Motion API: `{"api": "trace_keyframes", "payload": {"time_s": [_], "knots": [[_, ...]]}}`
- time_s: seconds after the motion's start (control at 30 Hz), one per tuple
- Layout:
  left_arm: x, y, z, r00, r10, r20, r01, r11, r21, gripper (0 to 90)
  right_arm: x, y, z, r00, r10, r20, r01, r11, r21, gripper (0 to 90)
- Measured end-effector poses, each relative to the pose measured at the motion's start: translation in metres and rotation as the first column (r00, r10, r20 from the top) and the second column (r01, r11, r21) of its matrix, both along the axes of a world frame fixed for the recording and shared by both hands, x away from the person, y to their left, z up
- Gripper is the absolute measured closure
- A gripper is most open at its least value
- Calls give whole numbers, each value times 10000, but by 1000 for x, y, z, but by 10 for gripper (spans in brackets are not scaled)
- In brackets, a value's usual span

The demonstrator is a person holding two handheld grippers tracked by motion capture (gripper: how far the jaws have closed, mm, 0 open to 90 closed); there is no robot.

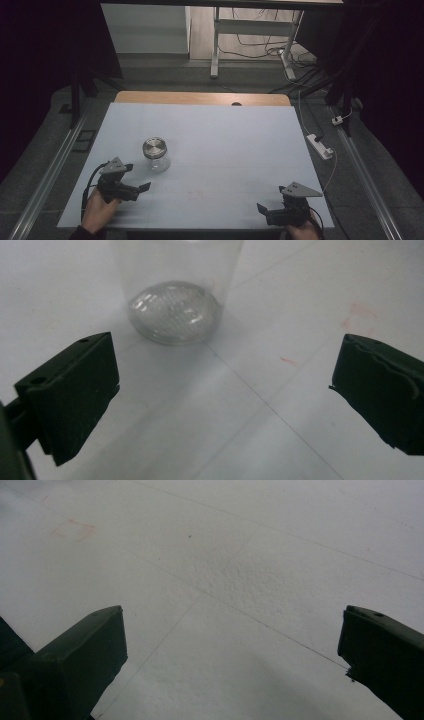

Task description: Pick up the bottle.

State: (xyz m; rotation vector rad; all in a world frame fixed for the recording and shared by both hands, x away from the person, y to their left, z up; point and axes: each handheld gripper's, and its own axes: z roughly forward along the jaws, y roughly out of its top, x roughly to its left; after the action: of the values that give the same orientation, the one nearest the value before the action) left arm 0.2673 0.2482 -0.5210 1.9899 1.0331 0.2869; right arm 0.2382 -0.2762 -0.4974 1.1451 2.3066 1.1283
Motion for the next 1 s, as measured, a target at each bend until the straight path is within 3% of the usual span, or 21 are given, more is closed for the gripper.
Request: {"api": "trace_keyframes", "payload": {"time_s": [0.2,0.53,1.0], "knots": [[17,-6,1,9988,-110,-476,108,9999,-51,0,0,0,0,10000,21,1,-21,10000,10,0],[46,-16,4,9998,143,-144,-138,9994,308,0,0,0,0,10000,41,-12,-41,10000,8,0],[77,-33,0,9998,-189,79,186,9989,426,0,0,0,0,10000,91,-8,-91,10000,3,0]]}}
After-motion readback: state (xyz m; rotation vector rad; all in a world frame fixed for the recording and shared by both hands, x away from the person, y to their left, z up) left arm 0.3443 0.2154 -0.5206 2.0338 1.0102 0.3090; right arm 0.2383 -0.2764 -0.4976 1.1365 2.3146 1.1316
